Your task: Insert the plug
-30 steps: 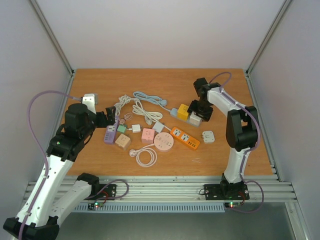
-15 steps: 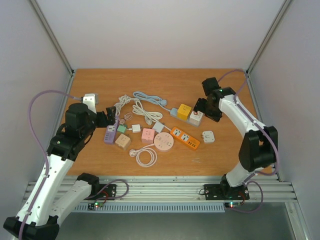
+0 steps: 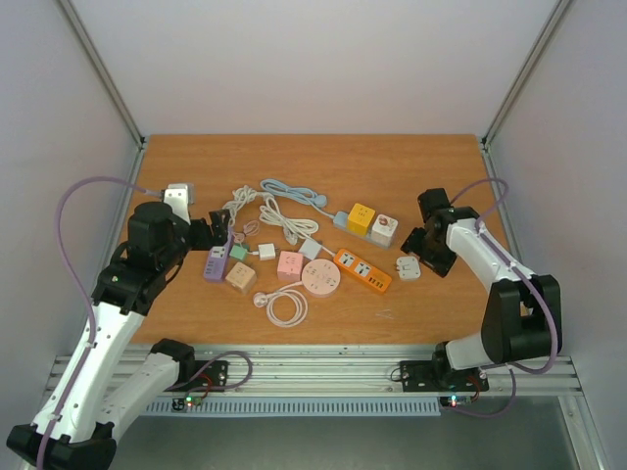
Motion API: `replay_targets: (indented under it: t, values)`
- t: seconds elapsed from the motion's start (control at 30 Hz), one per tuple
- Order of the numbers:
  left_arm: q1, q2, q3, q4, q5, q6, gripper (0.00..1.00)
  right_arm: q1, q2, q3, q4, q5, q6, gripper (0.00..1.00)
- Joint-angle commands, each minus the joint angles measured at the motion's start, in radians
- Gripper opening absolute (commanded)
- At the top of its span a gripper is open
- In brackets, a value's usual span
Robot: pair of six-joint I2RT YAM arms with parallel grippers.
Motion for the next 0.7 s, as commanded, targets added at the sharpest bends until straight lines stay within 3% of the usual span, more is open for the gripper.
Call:
replay_targets:
  t: [0.0,0.23,0.67]
  values:
    - [-0.003,0.003,-0.011,0.054,0.027,-0.008,0.99,-0.045,0.018,-0.068,0.091,-0.115,0.038,0.8]
    - [-0.002,0.01,-0.011,0.058,0.035,-0.008,0.99,-0.06,0.094,-0.099,0.186,-0.209,0.047,0.82]
    - [-0.002,0.022,-0.01,0.06,0.036,-0.006,0.99,-0.019,0.193,-0.079,0.158,-0.143,0.086,0.83]
